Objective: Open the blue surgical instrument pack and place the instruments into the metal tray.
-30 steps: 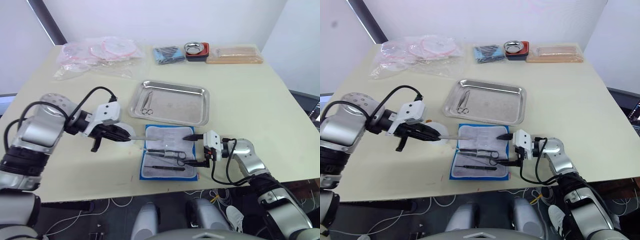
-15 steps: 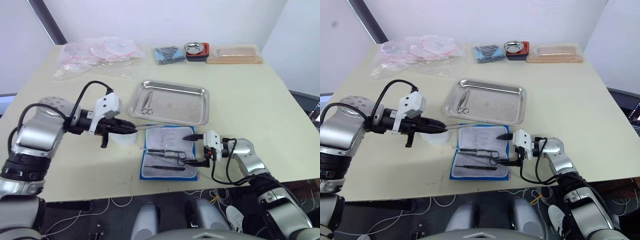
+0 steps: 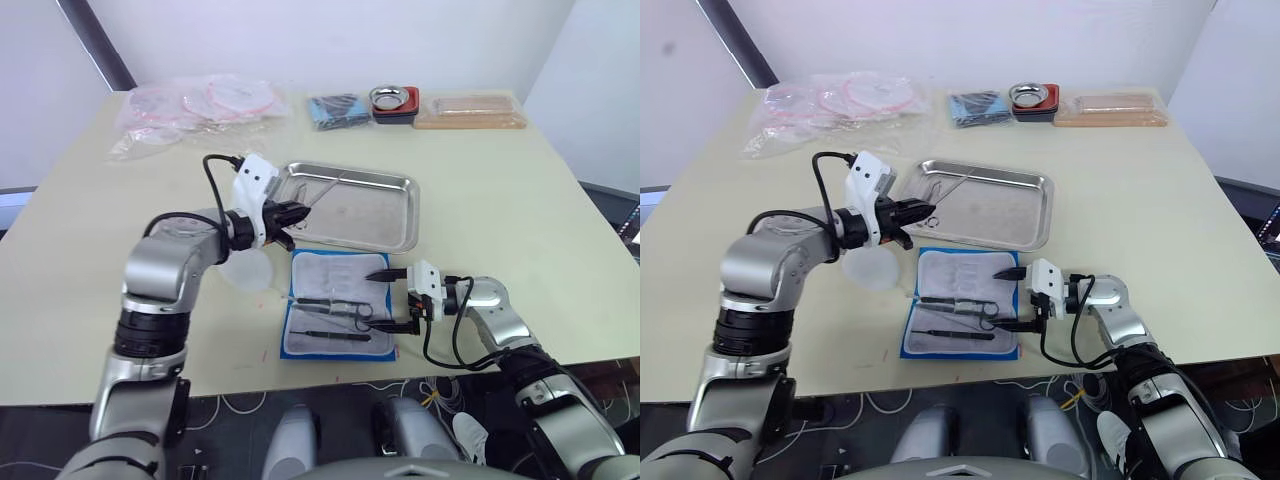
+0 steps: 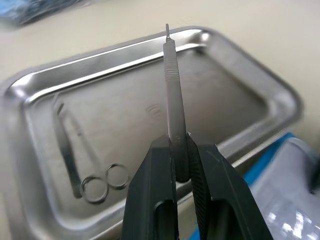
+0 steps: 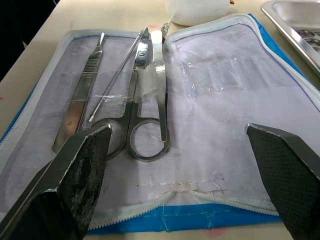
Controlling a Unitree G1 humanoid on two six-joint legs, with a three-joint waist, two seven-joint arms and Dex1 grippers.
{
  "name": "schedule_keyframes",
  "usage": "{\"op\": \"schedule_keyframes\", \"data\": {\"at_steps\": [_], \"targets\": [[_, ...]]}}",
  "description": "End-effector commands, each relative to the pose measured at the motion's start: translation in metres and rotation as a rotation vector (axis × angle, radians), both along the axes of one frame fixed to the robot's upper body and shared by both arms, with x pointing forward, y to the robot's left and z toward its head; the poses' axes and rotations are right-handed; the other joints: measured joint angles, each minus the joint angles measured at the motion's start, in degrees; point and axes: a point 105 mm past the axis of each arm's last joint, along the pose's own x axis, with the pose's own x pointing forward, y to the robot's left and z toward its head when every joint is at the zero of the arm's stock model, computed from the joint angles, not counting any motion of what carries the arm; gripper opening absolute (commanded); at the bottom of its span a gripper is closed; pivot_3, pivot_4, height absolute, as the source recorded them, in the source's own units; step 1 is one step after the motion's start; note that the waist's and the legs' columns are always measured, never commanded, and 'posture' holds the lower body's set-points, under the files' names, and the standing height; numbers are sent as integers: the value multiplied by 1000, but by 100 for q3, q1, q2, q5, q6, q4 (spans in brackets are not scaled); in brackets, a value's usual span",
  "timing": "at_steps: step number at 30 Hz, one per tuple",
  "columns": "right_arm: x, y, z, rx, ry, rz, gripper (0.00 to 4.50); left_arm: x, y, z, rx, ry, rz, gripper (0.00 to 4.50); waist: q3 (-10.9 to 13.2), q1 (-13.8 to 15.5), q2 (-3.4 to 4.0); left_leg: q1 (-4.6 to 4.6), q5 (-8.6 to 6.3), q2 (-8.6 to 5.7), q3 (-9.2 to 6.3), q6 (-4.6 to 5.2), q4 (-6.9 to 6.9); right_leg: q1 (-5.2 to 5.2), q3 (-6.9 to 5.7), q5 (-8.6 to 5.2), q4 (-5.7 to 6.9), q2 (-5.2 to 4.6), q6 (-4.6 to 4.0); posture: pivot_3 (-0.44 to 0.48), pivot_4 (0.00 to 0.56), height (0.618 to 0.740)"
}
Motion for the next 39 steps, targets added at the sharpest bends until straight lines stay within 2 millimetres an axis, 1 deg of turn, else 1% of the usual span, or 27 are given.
{"op": "schedule_keyframes", "data": {"at_steps": [1, 4, 6, 9, 15, 18, 30, 39], "targets": [[-25, -5, -56, -150, 182, 11, 4500, 8, 1, 9, 14, -58, 94, 70, -3, -6, -5, 2, 0, 0, 0, 0, 0, 2, 0, 0, 0, -2, 0, 0, 150, 740], [-25, -4, -56, -149, 183, 13, 4500, 18, -6, -1, -6, -44, 163, 70, -9, -3, -12, 13, 0, -1, 0, -1, -2, 9, 0, 0, 1, -3, 0, 0, 150, 740], [-25, -4, -55, -148, 183, 14, 4500, 25, -9, -8, 11, -37, 213, 70, -13, 2, -17, 14, 0, -1, -2, -1, -3, 11, -1, 0, 1, -3, 0, 0, 150, 740], [-26, -3, -56, -148, 183, 16, 4500, 31, -12, -11, 1, -25, 244, 70, -14, -4, -19, 15, 0, -2, 0, -1, -3, 12, -1, 0, 0, -2, 0, 0, 150, 740], [-28, -3, -56, -145, 185, 19, 4500, 44, -9, -11, -42, 2, 331, 70, -13, -7, -18, 16, 0, -2, 2, -2, -4, 12, 1, 1, 1, -2, 1, 0, 150, 740], [-28, -4, -56, -145, 185, 17, 4500, 49, -7, -18, -40, 36, 377, 70, -14, -7, -17, 16, 0, -2, 2, -2, -6, 12, 0, 1, 0, -2, 1, 0, 150, 740], [-25, -2, -55, -142, 175, 5, 4500, 64, -16, -35, -17, 71, 417, 70, -14, -10, -18, 16, 0, -5, 3, -4, -7, 11, -2, 2, -1, -1, 3, 0, 150, 740], [-25, -1, -56, -141, 175, 2, 4500, 65, -13, -45, -34, 106, 453, 70, -14, -13, -18, 19, 0, -5, 4, -4, -8, 11, -1, 3, 0, -2, 5, 0, 150, 740]]}}
